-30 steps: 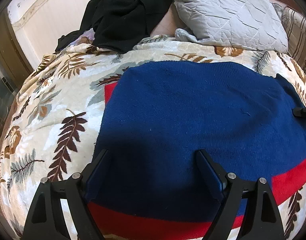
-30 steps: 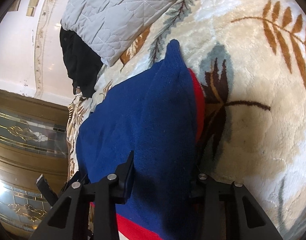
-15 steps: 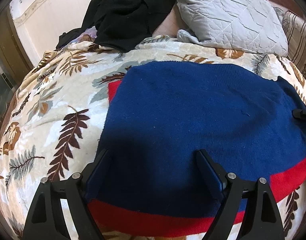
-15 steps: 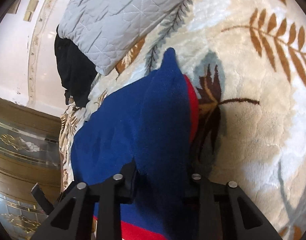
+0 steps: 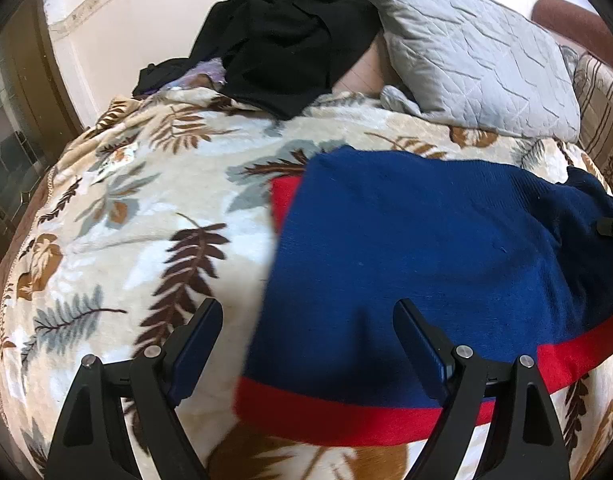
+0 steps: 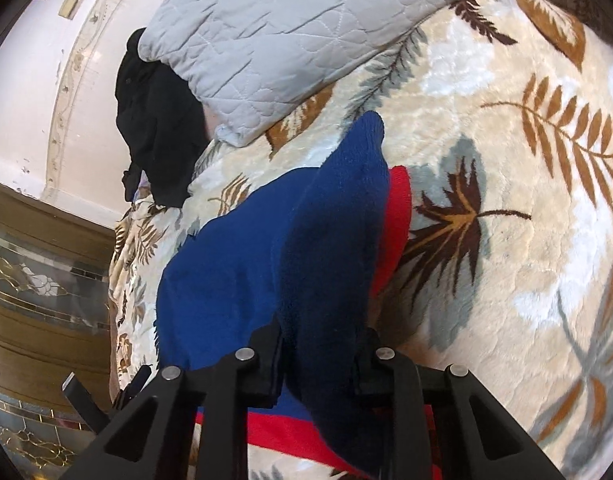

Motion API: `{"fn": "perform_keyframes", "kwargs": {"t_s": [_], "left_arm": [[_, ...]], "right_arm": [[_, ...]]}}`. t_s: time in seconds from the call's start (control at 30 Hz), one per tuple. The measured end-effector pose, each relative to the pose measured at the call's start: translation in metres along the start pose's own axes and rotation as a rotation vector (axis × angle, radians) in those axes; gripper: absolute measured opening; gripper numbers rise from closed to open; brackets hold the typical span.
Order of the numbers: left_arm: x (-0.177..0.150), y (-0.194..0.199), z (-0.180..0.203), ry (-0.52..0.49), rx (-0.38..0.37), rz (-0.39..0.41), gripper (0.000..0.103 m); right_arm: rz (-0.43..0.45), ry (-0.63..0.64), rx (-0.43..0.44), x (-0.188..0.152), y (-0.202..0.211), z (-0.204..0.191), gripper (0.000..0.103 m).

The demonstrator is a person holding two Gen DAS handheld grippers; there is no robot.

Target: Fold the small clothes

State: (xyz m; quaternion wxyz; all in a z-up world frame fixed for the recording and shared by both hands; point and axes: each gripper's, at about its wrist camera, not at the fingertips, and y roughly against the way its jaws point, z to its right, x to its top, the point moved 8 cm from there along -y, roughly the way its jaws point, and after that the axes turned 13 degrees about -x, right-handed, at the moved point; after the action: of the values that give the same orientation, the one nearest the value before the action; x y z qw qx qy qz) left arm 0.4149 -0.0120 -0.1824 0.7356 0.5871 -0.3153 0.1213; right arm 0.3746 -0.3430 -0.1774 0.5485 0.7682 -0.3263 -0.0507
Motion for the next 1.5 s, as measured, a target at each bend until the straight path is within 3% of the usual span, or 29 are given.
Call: {"fn": "perform_keyframes", "kwargs": {"t_s": [0.43,0.57,0.63,0.77,0.83,0.97,1.2,1.23,1.33,1.5], "left_arm": [[-0.002,0.039,-0.092,0.123,0.096,0.039,0.088],[-0.007,0.045,-0.114,0.135,0.134,0.033,0.088],[-0.01,0.049,-0.123,0.151,0.136,0.038,0.088],[-0.012,0.056,-0.135,0.168,0.135,0.044,0.088],[-0.013,0.056,-0.132,0.183,0.064,0.046,0.088],[-0.01,0.054,-0.104,0.215,-0.143,0.052,0.088],[-0.007,0.034,-0.019,0.157,-0.379,-0.002,0.088],[-0.009,0.03,-0.009,0.155,-0.4,-0.018,0.088],[-0.022,0.02,0.025,0.171,-0.479,-0.086,0.088],[-0.036,0.023,0.065,0.204,-0.594,-0.104,0.088]], "right_arm": [[-0.008,0.095,-0.051,-0.011,0.025,-0.1,0.024],[-0.033,0.121,-0.033,-0.017,0.017,-0.145,0.017],[-0.053,0.121,-0.002,-0.022,0.009,-0.168,0.006],[-0.09,0.143,0.005,-0.032,-0.016,-0.21,0.007],[-0.121,0.15,0.065,-0.04,-0.025,-0.233,0.007],[-0.051,0.18,0.054,-0.03,-0.015,-0.233,0.01],[-0.042,0.185,-0.013,-0.02,-0.006,-0.149,0.011],[-0.039,0.176,-0.015,-0.02,-0.006,-0.135,0.019],[-0.054,0.106,-0.003,-0.019,-0.012,-0.097,0.07],[-0.053,0.018,0.048,-0.001,-0.026,-0.067,0.07]]}}
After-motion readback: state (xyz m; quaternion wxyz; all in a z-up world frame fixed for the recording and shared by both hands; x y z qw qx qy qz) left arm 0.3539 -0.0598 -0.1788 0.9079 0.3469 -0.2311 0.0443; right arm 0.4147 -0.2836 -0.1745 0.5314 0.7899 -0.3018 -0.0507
